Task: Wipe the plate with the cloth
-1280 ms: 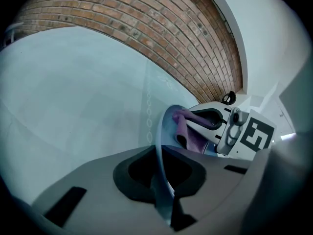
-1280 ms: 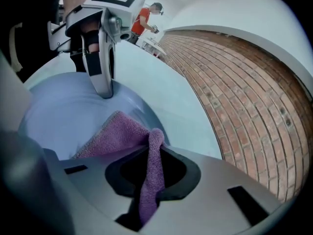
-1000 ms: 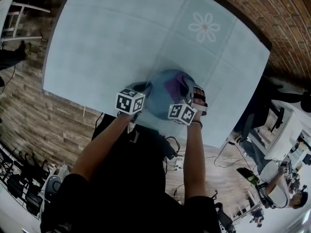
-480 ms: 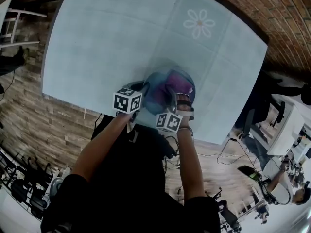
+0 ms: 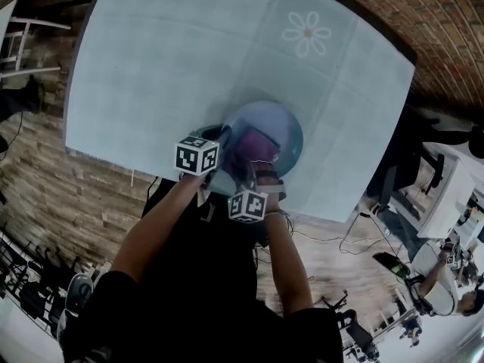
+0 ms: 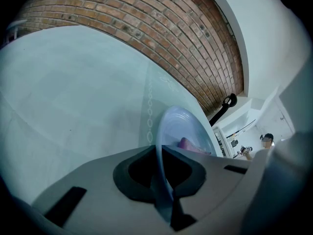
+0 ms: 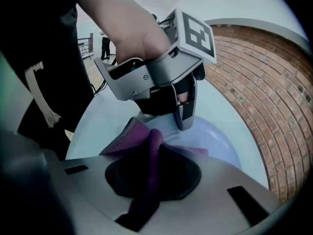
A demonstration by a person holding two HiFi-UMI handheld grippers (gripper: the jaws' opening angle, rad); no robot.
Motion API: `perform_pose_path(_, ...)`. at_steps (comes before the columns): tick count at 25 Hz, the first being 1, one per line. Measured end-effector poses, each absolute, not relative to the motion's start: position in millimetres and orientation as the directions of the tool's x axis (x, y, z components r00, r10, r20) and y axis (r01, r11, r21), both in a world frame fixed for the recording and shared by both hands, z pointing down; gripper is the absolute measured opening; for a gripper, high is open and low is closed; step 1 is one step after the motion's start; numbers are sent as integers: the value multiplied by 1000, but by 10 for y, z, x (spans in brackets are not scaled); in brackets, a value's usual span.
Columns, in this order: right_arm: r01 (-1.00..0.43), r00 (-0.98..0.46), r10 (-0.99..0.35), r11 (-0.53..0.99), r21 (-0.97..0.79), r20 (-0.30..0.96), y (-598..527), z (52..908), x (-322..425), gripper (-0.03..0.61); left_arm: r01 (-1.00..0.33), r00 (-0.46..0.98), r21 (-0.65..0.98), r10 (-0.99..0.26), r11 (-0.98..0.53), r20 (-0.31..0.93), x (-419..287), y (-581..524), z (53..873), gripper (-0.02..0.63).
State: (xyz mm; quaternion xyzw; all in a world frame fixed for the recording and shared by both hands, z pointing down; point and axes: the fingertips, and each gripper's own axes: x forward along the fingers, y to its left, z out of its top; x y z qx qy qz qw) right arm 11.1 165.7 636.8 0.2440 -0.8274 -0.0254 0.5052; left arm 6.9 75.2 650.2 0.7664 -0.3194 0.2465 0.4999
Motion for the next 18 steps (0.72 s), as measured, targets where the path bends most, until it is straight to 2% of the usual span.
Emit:
perform_pose_path(6,-421,-385,-374,884,200,844,1800,6373,183,57,-737,674,607,-244,-299,698,69,759,6507,51)
perform_pose_path(18,-406,-320,-380,882,237,868,1930,6389,529,57,-734,677,612,-236,-295,697,71,766,6503,51)
